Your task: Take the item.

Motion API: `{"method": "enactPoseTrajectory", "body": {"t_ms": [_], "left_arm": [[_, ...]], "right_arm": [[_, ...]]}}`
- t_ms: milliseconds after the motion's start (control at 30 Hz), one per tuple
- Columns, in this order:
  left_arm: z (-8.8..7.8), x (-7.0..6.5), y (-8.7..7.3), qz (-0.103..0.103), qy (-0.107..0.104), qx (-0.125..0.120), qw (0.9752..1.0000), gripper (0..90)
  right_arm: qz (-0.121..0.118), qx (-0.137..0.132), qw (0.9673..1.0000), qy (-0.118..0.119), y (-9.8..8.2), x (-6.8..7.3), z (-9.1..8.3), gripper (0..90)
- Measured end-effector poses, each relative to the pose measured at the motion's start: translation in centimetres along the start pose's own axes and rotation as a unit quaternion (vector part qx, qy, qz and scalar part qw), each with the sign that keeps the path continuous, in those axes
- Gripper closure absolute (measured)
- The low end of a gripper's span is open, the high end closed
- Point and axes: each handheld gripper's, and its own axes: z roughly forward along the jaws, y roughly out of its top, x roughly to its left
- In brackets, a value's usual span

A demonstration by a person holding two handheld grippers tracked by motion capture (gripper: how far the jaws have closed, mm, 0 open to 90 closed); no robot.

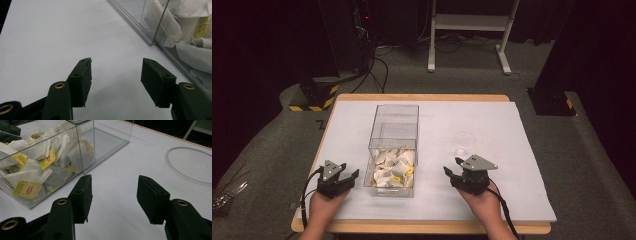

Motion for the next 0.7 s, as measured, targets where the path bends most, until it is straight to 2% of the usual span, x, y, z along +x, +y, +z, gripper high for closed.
{"method": "enactPoseTrajectory", "body": {"t_ms": [167,500,700], "left_arm": [[-0.2,0.0,-0.1,0.004,-0.005,-0.007,1.0000,40.5],[0.1,-0.1,0.0,0.006,-0.007,0.004,0.9999,40.5],[0.1,-0.1,0.0,0.007,-0.007,0.005,0.9999,40.5]], "right_arm": [[-0.002,0.001,1.0000,0.003,0.4,0.6,-0.1,44.9],[-0.008,0.004,0.9999,0.013,1.2,1.5,0.4,45.0],[-0.001,0.005,0.9997,0.024,1.5,1.8,0.6,46.7]]}}
